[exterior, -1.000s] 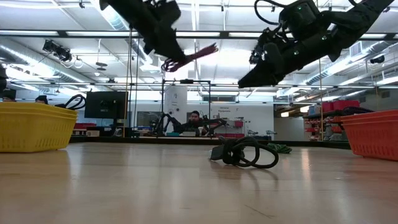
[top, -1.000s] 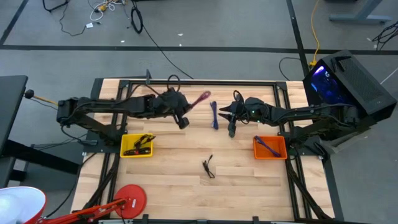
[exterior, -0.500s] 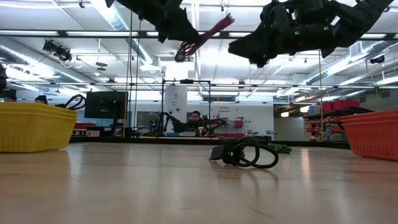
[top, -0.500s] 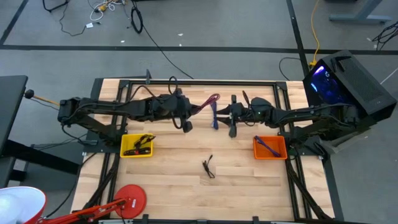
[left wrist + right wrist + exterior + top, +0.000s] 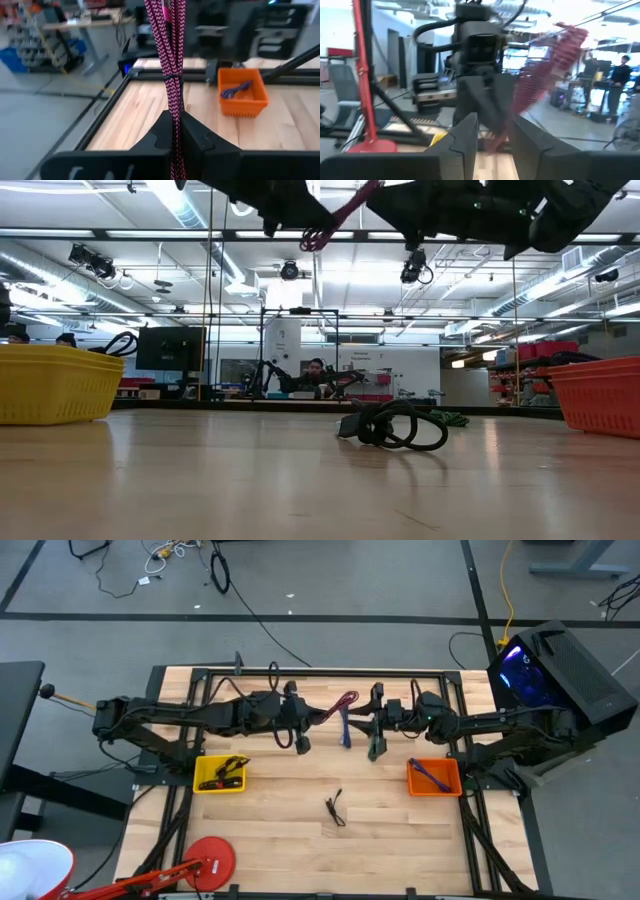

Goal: Pick & Place USB Port
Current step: Put the pink USB cable into the orange bin

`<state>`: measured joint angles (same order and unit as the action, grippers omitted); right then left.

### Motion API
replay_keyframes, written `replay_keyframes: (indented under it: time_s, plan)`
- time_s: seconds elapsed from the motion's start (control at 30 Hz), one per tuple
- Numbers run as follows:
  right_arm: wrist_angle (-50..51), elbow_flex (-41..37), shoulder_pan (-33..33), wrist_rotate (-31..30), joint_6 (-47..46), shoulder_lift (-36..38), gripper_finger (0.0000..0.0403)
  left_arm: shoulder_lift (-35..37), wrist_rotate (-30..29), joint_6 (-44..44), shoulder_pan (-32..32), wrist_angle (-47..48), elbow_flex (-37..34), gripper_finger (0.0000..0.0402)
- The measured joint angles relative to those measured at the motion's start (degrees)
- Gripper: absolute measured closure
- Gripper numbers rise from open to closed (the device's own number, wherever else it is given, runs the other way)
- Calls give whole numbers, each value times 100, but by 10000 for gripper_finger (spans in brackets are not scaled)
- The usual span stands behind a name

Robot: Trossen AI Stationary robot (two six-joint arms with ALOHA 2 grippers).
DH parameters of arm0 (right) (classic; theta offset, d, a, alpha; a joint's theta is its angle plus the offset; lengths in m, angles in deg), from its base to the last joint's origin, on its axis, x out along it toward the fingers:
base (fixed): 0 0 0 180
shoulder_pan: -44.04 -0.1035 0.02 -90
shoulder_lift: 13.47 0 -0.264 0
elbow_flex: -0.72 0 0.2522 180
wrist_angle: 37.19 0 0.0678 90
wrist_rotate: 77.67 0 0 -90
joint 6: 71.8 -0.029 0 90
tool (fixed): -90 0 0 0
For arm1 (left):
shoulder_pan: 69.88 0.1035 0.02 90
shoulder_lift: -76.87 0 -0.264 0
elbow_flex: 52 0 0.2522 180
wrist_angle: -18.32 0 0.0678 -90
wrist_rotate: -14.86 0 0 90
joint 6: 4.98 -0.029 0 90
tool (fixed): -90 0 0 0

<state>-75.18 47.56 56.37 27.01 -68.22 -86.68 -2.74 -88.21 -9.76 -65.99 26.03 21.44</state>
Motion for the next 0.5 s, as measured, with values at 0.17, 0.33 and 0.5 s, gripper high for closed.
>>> replay_keyframes:
  time_s: [0.17, 0.33, 0.5]
  plan:
    - [3, 269, 0, -58, 53, 0, 293, 0, 420, -212, -67, -414, 0, 385]
    - [236, 638, -1, 5, 150, 0, 293, 11, 414, -241, -92, -461, 2, 385]
    - [743, 929, -53, 208, 182, 0, 293, 11, 345, -303, -83, -445, 2, 385]
